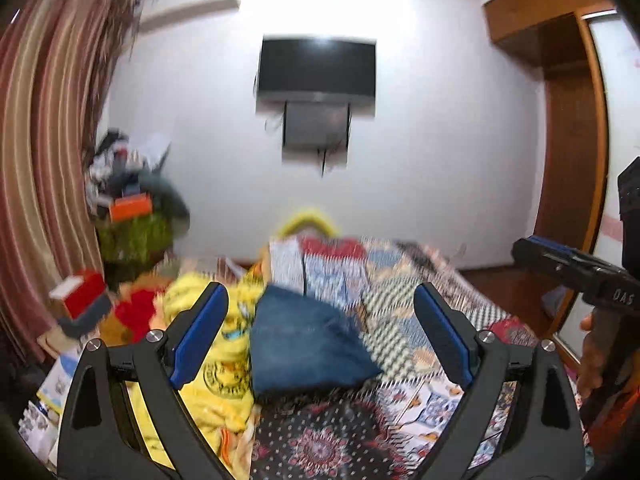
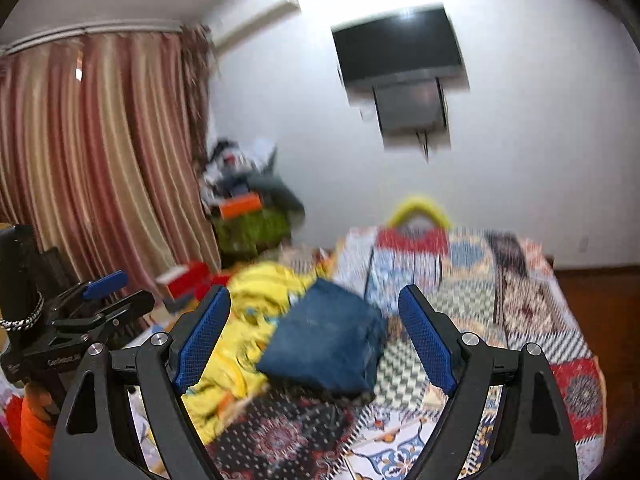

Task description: Fold large clothes

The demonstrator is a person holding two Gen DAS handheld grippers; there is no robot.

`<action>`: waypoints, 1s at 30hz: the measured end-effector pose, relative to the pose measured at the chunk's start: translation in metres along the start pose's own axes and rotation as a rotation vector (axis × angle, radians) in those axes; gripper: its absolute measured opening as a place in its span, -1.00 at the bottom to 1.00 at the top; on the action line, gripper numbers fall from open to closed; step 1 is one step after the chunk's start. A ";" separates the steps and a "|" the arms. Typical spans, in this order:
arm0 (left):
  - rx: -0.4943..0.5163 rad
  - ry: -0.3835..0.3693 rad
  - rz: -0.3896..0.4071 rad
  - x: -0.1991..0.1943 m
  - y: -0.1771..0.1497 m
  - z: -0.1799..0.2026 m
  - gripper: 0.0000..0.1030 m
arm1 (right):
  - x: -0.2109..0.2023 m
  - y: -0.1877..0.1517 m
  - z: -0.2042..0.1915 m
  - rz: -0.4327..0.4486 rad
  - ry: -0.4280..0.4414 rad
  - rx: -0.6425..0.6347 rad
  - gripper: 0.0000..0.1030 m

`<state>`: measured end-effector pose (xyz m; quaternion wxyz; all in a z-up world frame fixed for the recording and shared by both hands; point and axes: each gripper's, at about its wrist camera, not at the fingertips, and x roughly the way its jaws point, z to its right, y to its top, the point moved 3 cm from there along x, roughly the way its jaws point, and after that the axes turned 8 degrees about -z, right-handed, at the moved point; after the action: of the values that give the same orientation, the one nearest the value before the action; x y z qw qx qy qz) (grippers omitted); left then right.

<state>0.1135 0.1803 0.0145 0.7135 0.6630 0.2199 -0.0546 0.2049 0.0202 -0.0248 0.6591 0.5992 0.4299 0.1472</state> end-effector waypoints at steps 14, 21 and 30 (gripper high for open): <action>-0.018 0.044 0.124 -0.062 -0.024 0.033 0.99 | -0.042 -0.020 -0.033 0.158 -0.105 -0.037 1.00; -0.051 0.051 0.108 -0.062 -0.031 0.027 0.99 | -0.045 -0.018 -0.034 0.148 -0.147 -0.050 1.00; -0.071 0.064 0.108 -0.061 -0.033 0.023 0.99 | -0.047 -0.024 -0.035 0.141 -0.147 -0.053 1.00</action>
<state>0.0523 0.1409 0.0078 0.7310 0.6498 0.2080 0.0130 0.1439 0.0045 -0.0254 0.6924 0.6195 0.3334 0.1601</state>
